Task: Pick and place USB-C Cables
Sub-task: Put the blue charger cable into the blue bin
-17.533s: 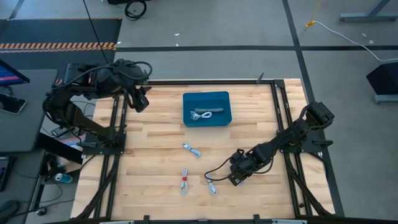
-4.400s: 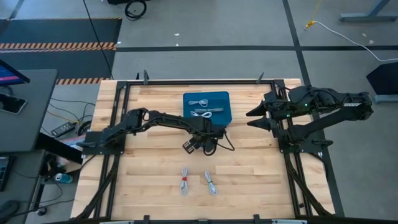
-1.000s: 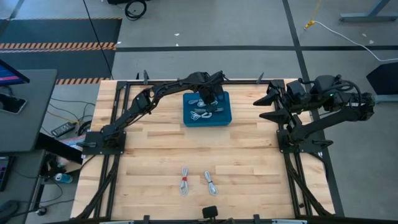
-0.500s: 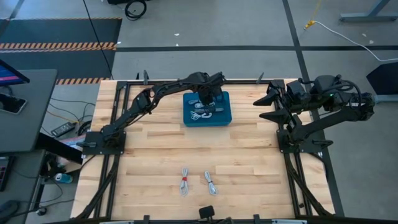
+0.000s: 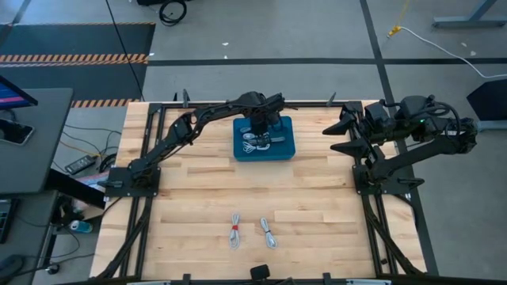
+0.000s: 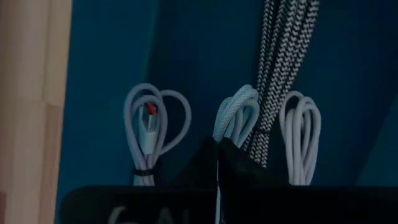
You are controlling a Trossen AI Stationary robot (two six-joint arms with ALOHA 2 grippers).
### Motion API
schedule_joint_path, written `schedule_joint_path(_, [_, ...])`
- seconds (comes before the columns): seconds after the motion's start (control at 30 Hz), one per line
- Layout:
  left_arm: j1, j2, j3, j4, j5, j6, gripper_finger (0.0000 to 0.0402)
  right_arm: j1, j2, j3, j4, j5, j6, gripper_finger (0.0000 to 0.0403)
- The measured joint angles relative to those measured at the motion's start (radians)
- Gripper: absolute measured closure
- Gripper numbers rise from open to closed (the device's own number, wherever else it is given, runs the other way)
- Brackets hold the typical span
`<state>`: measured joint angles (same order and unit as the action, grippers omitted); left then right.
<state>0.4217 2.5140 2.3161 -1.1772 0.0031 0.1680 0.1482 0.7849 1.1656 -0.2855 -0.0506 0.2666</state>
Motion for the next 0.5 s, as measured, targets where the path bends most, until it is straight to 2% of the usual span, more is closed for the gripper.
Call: schedule_joint_path(0.5, [0.003, 0.006, 0.000, -0.018, 0.001, -0.087, 0.0401, 0.000, 0.000, 0.000, 0.000, -0.025, 0.003, 0.0167])
